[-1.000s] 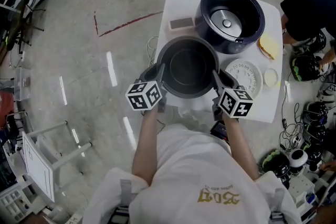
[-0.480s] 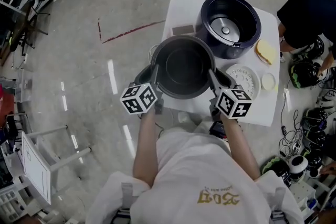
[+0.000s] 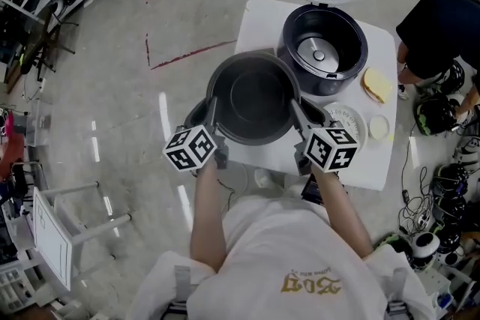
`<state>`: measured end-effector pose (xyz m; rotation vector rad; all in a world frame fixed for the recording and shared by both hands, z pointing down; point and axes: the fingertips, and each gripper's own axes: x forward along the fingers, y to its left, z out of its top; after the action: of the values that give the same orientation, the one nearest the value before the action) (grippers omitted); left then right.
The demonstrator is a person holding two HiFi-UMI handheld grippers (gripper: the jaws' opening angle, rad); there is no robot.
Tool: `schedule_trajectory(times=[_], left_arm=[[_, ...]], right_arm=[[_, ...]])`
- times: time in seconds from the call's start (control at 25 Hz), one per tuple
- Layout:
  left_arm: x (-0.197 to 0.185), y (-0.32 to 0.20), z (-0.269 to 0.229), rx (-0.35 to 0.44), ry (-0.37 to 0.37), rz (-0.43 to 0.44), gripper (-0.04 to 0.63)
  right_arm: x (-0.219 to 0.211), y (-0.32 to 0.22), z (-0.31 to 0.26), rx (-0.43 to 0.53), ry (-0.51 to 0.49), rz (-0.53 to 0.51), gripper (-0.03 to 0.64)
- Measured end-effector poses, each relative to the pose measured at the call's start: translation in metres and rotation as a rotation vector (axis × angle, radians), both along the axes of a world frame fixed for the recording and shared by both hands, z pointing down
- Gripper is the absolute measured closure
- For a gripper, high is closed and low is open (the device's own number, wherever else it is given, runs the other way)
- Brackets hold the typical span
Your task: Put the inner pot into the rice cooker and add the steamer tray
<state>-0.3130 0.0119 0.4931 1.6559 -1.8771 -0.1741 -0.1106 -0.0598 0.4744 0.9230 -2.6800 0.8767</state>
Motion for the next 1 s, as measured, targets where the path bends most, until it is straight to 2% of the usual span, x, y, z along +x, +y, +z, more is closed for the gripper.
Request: schedule_trajectory(times=[0.4,1.0], left_arm=[[0.0,-0.007,-0.043,0.072,-0.02,-0.061,0.522],[0.0,-0.031,-0.096,0.158,-0.057,-0.071,0.522]], right_arm=[[-0.003,-0.018,-0.043,0.05,-0.078,-0.053,0.543],[-0.004,-0.046,-0.09,0.091,-0.17,-0.067,0.546]])
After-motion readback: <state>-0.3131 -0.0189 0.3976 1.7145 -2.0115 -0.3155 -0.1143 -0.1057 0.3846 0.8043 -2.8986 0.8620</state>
